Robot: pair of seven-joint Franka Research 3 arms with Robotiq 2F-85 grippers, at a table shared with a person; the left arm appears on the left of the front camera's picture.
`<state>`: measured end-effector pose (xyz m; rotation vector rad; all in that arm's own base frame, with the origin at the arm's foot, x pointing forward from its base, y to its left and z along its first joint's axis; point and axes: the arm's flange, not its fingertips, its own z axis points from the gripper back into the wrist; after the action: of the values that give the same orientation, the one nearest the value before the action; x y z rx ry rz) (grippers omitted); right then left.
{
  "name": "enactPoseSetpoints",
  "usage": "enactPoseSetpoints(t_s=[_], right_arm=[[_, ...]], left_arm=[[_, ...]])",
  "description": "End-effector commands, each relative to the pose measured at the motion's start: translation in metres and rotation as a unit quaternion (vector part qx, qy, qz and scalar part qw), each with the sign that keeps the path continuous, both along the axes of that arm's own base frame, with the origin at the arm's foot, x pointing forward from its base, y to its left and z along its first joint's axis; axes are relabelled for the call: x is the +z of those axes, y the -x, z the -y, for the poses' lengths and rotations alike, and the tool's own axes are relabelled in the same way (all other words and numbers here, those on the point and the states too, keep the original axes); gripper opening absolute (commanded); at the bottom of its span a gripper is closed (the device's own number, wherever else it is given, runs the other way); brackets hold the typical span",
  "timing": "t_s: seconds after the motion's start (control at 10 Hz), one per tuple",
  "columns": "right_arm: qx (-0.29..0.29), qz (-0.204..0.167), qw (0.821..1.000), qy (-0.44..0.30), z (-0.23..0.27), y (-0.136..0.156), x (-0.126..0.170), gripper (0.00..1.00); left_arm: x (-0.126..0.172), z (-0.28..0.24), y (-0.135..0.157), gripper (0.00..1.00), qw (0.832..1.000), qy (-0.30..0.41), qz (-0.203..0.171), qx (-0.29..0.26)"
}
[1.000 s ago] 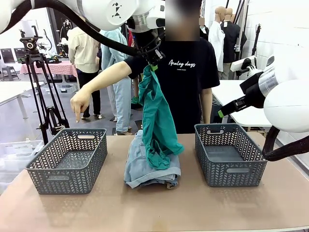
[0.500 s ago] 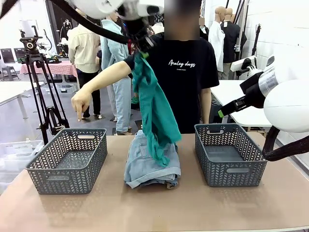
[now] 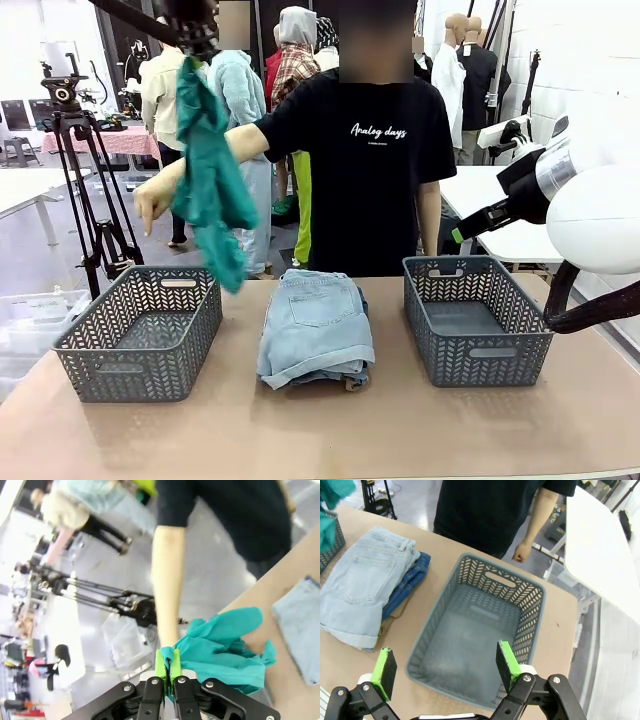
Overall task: Sort the tops and bottoms.
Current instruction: Sort the clothes according to human instructions.
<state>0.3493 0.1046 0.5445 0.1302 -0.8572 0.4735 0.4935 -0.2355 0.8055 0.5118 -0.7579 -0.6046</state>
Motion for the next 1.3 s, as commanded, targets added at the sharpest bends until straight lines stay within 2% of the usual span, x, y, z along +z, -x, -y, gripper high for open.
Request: enactPoseSetpoints(t_s=[0.0, 0.2, 0.4, 0.6, 0.7, 1.2], right_arm=[[0.0, 0.0, 1.0, -0.005, -0.001, -0.001, -0.001, 1.0], [0.0, 0.0, 1.0, -0.005, -0.001, -0.001, -0.001, 1.0], [0.0, 0.0, 1.0, -0.005, -0.001, -0.001, -0.001, 1.0], [0.0, 0.0, 1.0, -0.005, -0.001, -0.001, -0.001, 1.0], [0.0, 0.0, 1.0, -0.005, -0.001, -0.001, -0.001, 1.0], [0.0, 0.0, 1.0, -0.005, -0.001, -0.001, -0.001, 1.0]], left_arm=[[0.012, -0.014, 0.013, 0.0, 0.998, -0.01, 0.011, 0.054], [0.026, -0.04, 0.024, 0.0, 0.996, -0.022, 0.024, 0.087], [0.005, -0.055, 0.026, 0.0, 0.993, -0.028, -0.004, 0.114], [-0.027, -0.06, 0.035, 0.0, 0.989, -0.021, -0.055, 0.134], [0.008, -0.056, 0.024, 0.0, 0.994, -0.025, -0.016, 0.101], [0.005, -0.053, 0.028, 0.0, 0.994, -0.021, -0.023, 0.109]])
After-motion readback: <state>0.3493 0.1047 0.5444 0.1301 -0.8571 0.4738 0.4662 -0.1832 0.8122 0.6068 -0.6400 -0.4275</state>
